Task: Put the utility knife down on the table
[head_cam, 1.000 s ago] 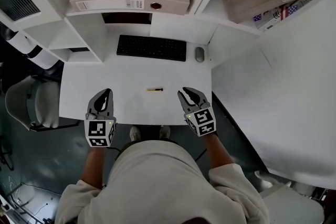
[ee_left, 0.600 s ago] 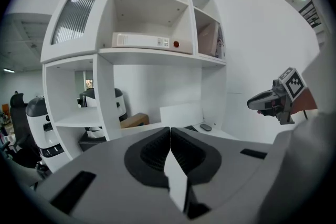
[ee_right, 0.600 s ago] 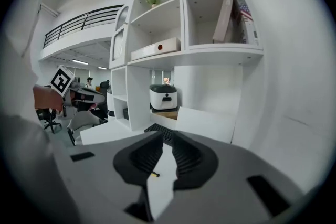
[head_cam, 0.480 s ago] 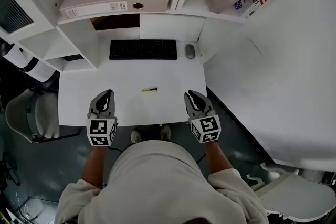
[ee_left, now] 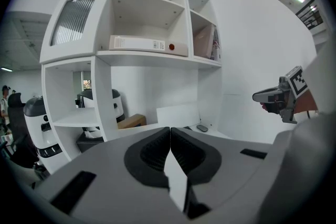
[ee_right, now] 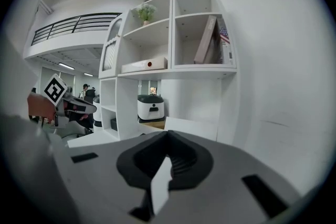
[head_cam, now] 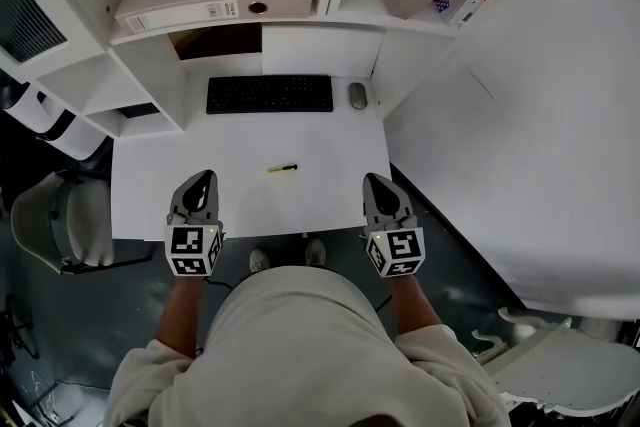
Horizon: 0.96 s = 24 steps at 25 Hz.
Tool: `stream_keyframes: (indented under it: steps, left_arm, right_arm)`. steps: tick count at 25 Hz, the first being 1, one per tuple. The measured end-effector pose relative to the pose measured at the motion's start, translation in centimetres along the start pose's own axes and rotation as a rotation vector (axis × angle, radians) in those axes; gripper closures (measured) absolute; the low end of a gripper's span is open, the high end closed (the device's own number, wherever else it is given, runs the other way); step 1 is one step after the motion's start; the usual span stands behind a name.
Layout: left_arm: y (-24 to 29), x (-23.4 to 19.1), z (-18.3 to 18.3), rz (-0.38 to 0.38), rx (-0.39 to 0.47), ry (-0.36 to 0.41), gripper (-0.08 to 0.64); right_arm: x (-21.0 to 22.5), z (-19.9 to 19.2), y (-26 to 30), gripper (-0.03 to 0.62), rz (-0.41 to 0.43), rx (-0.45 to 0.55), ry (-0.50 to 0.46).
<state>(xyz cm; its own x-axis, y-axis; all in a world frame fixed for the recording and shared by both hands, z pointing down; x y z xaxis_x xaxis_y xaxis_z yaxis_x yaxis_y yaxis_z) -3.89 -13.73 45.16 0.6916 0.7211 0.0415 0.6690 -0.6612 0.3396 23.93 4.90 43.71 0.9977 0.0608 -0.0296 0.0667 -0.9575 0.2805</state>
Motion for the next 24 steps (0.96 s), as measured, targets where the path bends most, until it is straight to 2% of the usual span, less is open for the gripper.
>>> stream_keyframes:
  steps: [24]
  left_arm:
    - [-1.5, 1.0, 0.1, 0.01, 0.006, 0.004, 0.554]
  right_arm:
    - [0.0, 0.1, -1.4, 0.589, 0.013, 0.021, 0.015]
Point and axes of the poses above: the fingertips, and each gripper's own axes: y forward along the fingers, x to its right, z out of its top, the point moved 4 cm from there along -y, backward along the fingers, and after that the axes turned 5 degrees about z, right-handed, at the moved point
